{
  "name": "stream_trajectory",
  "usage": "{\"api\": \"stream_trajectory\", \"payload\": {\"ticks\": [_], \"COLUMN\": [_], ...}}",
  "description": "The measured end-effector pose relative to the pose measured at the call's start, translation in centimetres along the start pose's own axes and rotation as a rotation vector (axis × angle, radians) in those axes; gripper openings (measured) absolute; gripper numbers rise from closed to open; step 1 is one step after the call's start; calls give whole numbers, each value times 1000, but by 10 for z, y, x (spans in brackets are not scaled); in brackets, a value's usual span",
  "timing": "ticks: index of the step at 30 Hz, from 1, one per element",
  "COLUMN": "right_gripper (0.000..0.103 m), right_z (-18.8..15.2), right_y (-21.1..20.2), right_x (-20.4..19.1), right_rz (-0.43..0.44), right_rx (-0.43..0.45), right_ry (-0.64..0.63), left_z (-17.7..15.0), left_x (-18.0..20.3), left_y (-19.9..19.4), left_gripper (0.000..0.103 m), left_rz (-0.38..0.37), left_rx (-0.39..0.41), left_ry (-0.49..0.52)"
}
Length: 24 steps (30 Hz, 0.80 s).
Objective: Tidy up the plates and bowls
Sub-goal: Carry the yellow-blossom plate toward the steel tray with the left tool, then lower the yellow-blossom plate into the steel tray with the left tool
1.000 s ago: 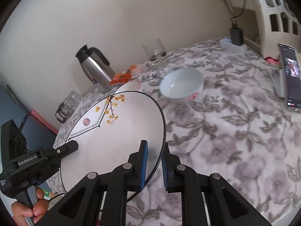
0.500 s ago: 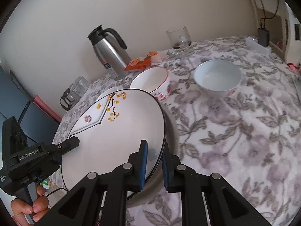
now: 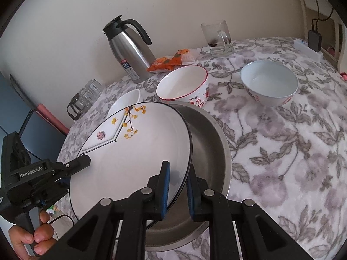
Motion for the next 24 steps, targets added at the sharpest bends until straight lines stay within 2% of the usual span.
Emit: {"api": "stream_trajectory", "payload": {"ticks": [8,24], "right_gripper": [15,15], "right_z": [-4,-10], "right_y": [9,20], "right_x": [9,17], "right_rz": [-41,-76], "right_rx": [-25,-49], "right_ry": [5,0], "left_z": [-7,-14], "left_x": [-4,-6], "left_y": [18,36], "left_gripper": [17,17], "left_rz": [26,90], "left_rx": [-62,-116], "left_ry": [2,55]}}
Point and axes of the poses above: each gripper's, at about its wrist camera, not at the fingertips, and y roughly the way its jaws point, x to its right, z to its top, the point moved 7 cm from there along y, roughly the way its jaws point, and after that the axes turned 9 degrees about x, right-handed, at the moved point
